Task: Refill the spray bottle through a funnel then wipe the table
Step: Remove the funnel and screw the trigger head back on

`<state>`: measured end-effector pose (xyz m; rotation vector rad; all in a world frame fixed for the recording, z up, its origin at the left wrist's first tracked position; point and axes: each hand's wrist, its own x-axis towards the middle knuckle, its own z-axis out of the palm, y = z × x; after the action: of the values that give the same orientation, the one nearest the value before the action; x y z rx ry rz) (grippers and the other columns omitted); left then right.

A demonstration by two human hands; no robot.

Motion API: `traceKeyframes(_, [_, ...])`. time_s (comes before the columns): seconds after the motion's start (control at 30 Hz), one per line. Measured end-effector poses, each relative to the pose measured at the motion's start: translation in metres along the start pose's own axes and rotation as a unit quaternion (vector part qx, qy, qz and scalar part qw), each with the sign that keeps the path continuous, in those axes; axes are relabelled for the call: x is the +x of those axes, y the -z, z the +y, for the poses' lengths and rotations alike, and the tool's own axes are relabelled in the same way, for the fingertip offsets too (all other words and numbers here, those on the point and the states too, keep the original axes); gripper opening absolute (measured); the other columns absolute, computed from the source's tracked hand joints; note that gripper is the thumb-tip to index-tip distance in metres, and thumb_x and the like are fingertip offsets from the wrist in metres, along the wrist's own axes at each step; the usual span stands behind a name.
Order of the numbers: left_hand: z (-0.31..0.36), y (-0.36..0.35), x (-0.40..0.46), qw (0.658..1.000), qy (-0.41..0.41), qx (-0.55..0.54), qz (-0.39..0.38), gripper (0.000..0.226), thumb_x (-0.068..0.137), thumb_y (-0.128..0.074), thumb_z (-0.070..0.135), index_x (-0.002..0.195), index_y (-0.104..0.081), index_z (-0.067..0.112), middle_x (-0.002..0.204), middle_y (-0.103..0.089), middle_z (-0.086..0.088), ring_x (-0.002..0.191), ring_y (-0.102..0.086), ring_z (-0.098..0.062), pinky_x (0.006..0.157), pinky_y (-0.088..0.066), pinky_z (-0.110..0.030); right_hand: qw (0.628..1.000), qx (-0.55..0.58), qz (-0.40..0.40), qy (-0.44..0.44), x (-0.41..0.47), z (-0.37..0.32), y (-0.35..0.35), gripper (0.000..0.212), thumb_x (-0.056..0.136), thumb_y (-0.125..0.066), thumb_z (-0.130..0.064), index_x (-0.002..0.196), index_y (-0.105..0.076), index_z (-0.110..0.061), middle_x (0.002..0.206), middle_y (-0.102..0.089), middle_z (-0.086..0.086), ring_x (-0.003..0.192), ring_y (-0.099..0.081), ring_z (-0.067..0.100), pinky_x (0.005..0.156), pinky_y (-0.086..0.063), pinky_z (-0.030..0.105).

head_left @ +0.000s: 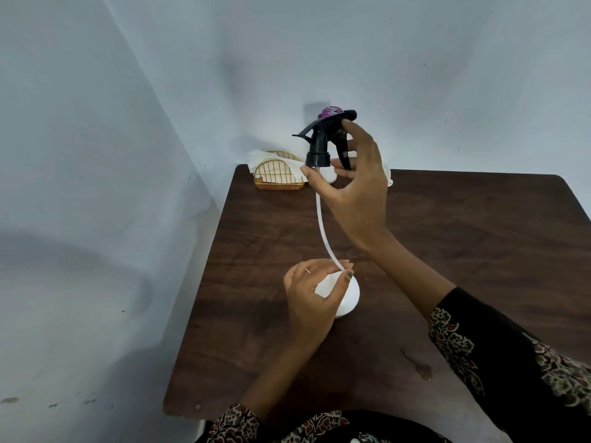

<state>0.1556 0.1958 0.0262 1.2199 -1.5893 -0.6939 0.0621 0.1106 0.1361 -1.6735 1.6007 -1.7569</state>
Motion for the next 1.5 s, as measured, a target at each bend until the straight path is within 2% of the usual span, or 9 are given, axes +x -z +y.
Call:
traceKeyframes(0.13, [-0.009, -0.003, -0.001, 0.999, 0.034, 0.020, 0.007, 0.011, 0.081, -0.066, 0.039, 0.085, -0.073, 0.031, 0.094, -0.071, 0.020, 0.097, -0.063, -0.005, 0.087, -0.047, -0.050, 1.000, -0.006, -0.013, -0.003, -0.003, 0.002, 0.004, 0.080, 0.070, -0.082, -0.026, 0.134, -0.040, -0.004, 0.122, -0.053, 0.010, 0.104, -0.058, 0.021, 0.083, -0.055, 0.022])
traceKeyframes(0.33, [-0.016, -0.002, -0.009, 0.980, 0.180, 0.008, -0.083, 0.025, 0.072, -0.055, 0.061, 0.096, -0.052, 0.064, 0.107, -0.057, 0.039, 0.109, -0.050, 0.000, 0.097, -0.046, -0.045, 0.998, -0.012, -0.035, -0.043, -0.026, 0.014, 0.012, 0.084, 0.070, -0.081, -0.016, 0.138, -0.032, -0.013, 0.112, -0.050, 0.000, 0.098, -0.061, 0.016, 0.085, -0.050, 0.010])
traceKeyframes(0.5, [-0.016, -0.002, -0.011, 0.967, 0.224, -0.048, -0.112, 0.037, 0.070, -0.060, 0.061, 0.106, -0.053, 0.055, 0.113, -0.061, 0.024, 0.110, -0.055, -0.007, 0.089, -0.052, -0.043, 0.991, 0.032, -0.021, -0.131, -0.054, 0.024, 0.020, 0.089, 0.070, -0.080, -0.009, 0.139, -0.025, -0.019, 0.109, -0.052, 0.007, 0.089, -0.058, 0.004, 0.077, -0.047, 0.007])
traceKeyframes(0.7, [-0.017, -0.002, -0.010, 0.962, 0.230, -0.052, -0.138, 0.039, 0.072, -0.057, 0.061, 0.109, -0.057, 0.048, 0.113, -0.063, 0.020, 0.108, -0.056, -0.007, 0.087, -0.053, -0.042, 0.973, 0.051, -0.091, -0.204, -0.069, 0.031, 0.037, 0.036, 0.076, -0.075, -0.008, 0.107, -0.058, -0.013, 0.062, -0.051, -0.021, 0.060, -0.050, -0.004, 0.058, -0.041, 0.010])
traceKeyframes(0.83, [-0.015, -0.002, -0.010, 0.962, 0.229, -0.064, -0.135, 0.040, 0.071, -0.058, 0.061, 0.108, -0.058, 0.046, 0.114, -0.063, 0.021, 0.108, -0.057, -0.005, 0.089, -0.053, -0.042, 0.957, 0.101, -0.130, -0.239, -0.078, 0.032, 0.049, 0.020, 0.078, -0.071, -0.001, 0.095, -0.066, -0.013, 0.082, -0.070, -0.017, 0.083, -0.066, -0.003, 0.069, -0.050, 0.012])
traceKeyframes(0.93, [-0.009, 0.000, -0.005, 0.960, 0.229, -0.097, -0.130, 0.044, 0.073, -0.067, 0.049, 0.113, -0.051, 0.050, 0.119, -0.060, 0.021, 0.110, -0.056, -0.001, 0.094, -0.052, -0.038, 0.954, 0.110, -0.126, -0.248, -0.082, 0.032, 0.053, 0.017, 0.078, -0.072, -0.004, 0.077, -0.065, -0.019, 0.079, -0.072, -0.008, 0.081, -0.069, 0.006, 0.068, -0.054, 0.018])
traceKeyframes(1.1, [0.018, 0.007, 0.018, 0.973, 0.147, -0.142, -0.110, 0.061, 0.079, -0.066, 0.037, 0.133, -0.037, 0.044, 0.126, -0.056, 0.024, 0.118, -0.054, 0.001, 0.100, -0.044, -0.026, 0.954, 0.135, -0.143, -0.227, -0.079, 0.024, 0.056, 0.033, 0.079, -0.070, 0.000, 0.109, -0.065, -0.013, 0.096, -0.072, -0.007, 0.090, -0.067, 0.004, 0.080, -0.053, 0.021])
traceKeyframes(1.3, [0.032, 0.009, 0.034, 0.970, 0.118, -0.191, -0.095, 0.040, 0.086, -0.057, 0.026, 0.118, -0.043, 0.046, 0.113, -0.058, 0.036, 0.114, -0.053, 0.008, 0.094, -0.044, -0.014, 0.965, 0.118, -0.155, -0.178, -0.074, 0.020, 0.057, 0.029, 0.082, -0.066, 0.001, 0.107, -0.062, -0.013, 0.057, -0.056, -0.032, 0.055, -0.051, -0.011, 0.053, -0.038, 0.003])
traceKeyframes(1.5, [0.033, 0.006, 0.039, 0.966, 0.136, -0.206, -0.076, 0.028, 0.093, -0.054, 0.016, 0.115, -0.054, 0.034, 0.104, -0.065, 0.027, 0.106, -0.060, 0.005, 0.087, -0.049, -0.015, 0.957, 0.138, -0.178, -0.181, -0.070, 0.013, 0.064, 0.038, 0.080, -0.069, -0.002, 0.103, -0.059, -0.030, 0.090, -0.069, -0.023, 0.084, -0.066, 0.000, 0.068, -0.048, 0.010])
